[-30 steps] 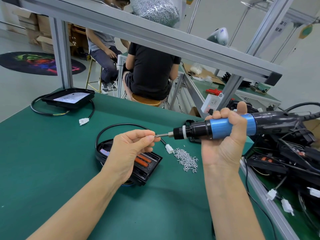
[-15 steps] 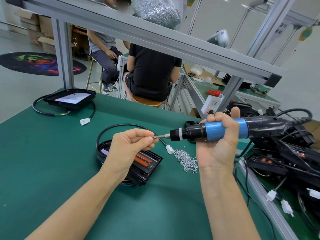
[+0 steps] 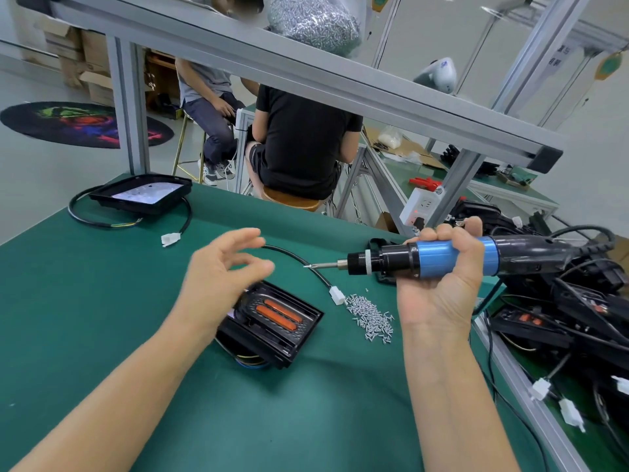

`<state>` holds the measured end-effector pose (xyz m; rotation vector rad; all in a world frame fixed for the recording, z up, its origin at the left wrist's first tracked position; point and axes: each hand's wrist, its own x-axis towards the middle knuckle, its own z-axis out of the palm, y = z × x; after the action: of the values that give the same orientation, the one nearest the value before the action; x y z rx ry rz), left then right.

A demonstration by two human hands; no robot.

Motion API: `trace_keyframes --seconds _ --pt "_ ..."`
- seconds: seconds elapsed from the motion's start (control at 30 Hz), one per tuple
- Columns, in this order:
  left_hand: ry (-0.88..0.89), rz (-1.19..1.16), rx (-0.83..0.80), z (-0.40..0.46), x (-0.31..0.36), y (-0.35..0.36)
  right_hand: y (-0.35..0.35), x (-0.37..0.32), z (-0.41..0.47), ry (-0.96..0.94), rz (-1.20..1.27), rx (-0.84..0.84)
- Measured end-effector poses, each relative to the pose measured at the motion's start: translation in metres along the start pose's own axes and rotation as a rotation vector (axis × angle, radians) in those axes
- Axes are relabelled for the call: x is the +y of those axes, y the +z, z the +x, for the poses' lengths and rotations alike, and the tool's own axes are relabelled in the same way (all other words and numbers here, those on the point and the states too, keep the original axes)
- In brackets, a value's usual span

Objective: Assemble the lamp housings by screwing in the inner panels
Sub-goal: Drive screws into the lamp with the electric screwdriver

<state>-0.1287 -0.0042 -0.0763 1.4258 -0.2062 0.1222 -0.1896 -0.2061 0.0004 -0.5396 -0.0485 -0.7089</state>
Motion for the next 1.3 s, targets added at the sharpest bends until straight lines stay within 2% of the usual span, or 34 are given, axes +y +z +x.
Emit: trace_keyframes --seconds 0.07,0.1,0.17,0.23,0.33,0.43,0.63,0.8,1.0,1.3 --pt "-0.057 0.271 0.194 0.016 -0.008 -0.022 -0.002 -0.001 0.002 -0.008 -0.013 -0.007" --pt "-0.125 0.444 0.226 0.024 -0.013 -0.033 -0.002 0.0 0.002 -0.01 -0.02 -0.014" --pt "-0.317 0.727 0.107 0.032 -0.021 -0.046 -0.003 0.003 0.002 -0.008 -0.03 -0.027" --pt "-0.475 0.858 -0.029 0.034 -0.022 -0.045 -0.003 0.007 0.001 -0.008 -0.052 -0.035" --pt "-0.516 0.909 -0.044 0.037 -0.022 -0.041 -0.002 0.015 -0.001 0.0 -0.089 -0.048" --pt "-0.54 0.781 -0.052 0.042 -0.023 -0.038 0.0 0.022 -0.001 -0.001 -0.121 -0.058" --pt "-0.643 0.187 -0.037 0.038 -0.03 -0.038 0.002 0.033 -0.003 -0.007 -0.175 -0.089" --pt "-0.575 -0.171 -0.103 0.022 -0.029 -0.034 0.006 0.042 -0.003 -0.01 -0.203 -0.099" --pt "-0.504 -0.297 -0.118 0.014 -0.025 -0.03 0.013 0.055 -0.004 -0.029 -0.297 -0.13" --pt "-0.454 -0.296 -0.105 0.009 -0.024 -0.028 0.014 0.071 -0.005 -0.059 -0.366 -0.161"
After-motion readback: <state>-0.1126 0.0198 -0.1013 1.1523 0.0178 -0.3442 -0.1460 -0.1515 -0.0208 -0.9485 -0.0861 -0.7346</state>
